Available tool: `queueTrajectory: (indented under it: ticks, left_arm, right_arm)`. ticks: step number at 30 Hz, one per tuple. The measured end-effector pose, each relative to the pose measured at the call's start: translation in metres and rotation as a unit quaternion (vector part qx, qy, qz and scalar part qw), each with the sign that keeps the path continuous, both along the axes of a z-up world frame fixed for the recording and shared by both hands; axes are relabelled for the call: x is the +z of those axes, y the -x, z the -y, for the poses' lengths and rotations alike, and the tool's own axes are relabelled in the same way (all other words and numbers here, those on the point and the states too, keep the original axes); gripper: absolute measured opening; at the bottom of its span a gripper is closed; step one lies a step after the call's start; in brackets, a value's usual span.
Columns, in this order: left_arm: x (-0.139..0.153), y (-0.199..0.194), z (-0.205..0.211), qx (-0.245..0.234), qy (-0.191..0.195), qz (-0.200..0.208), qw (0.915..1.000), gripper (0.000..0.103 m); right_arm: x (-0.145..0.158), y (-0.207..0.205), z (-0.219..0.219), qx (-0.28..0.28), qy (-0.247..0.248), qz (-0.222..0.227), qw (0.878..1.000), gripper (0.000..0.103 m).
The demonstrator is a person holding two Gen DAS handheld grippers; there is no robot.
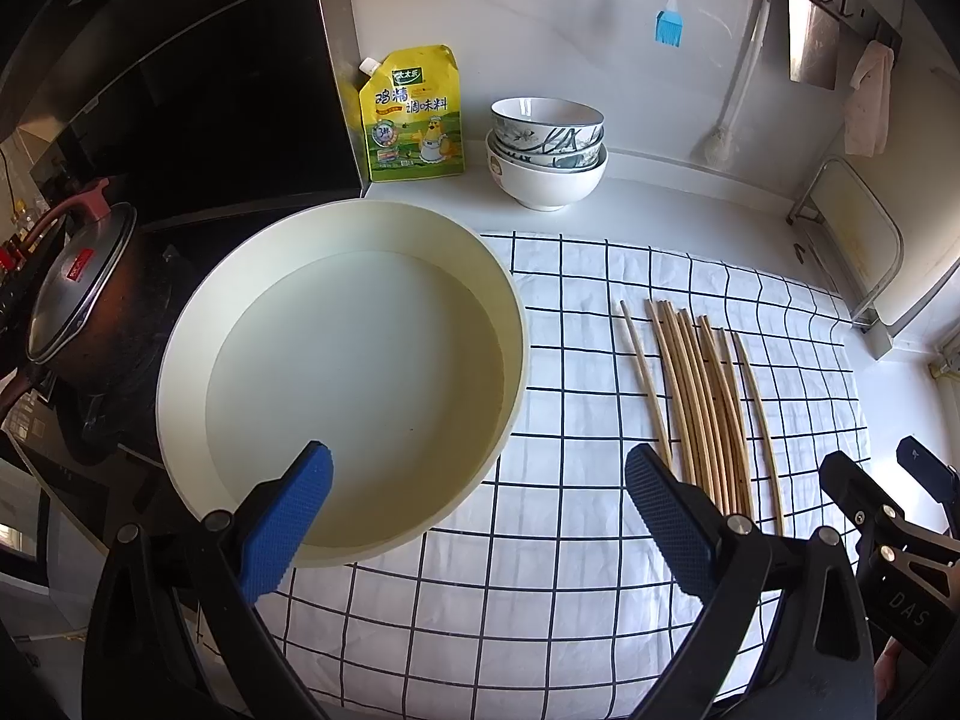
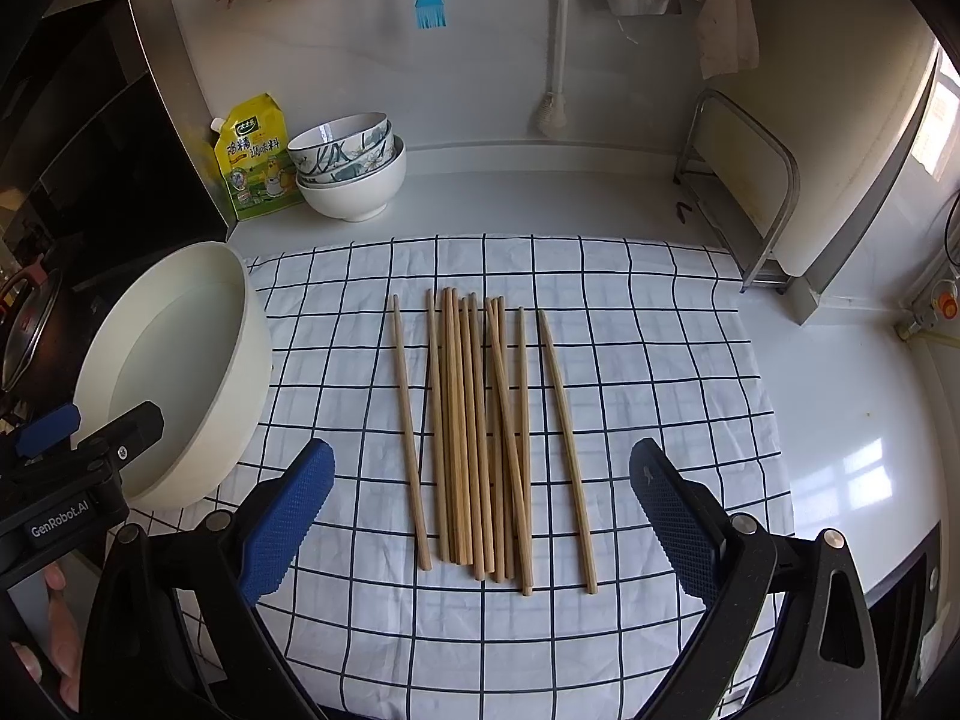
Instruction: Organize utensils
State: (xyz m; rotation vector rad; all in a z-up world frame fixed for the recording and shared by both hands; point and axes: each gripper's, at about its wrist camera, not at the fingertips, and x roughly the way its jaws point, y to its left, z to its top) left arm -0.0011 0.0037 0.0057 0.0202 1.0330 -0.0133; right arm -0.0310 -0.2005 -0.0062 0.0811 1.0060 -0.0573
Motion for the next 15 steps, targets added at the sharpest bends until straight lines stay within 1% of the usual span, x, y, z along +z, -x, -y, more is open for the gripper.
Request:
queueTrajectory:
  ticks: [8, 12, 15]
  left_arm:
    - [-0.004, 0.001, 0.003, -0.004, 0.010, -0.001, 0.9999, 0.096]
    - [-0.008, 0.001, 0.015, -0.015, 0.019, 0.000, 0.9997, 0.096]
    - [-0.009, 0.001, 0.027, -0.023, 0.033, 0.012, 0.9991, 0.096]
  right_arm:
    - [-0.001, 0.000, 0.005, 0.000, -0.006, -0.001, 1.000, 0.094]
    - [-0.004, 0.002, 0.027, -0.011, -0.014, 0.006, 1.000, 0.094]
    - [-0.011, 0.003, 0.047, -0.012, -0.024, 0.008, 1.000, 0.094]
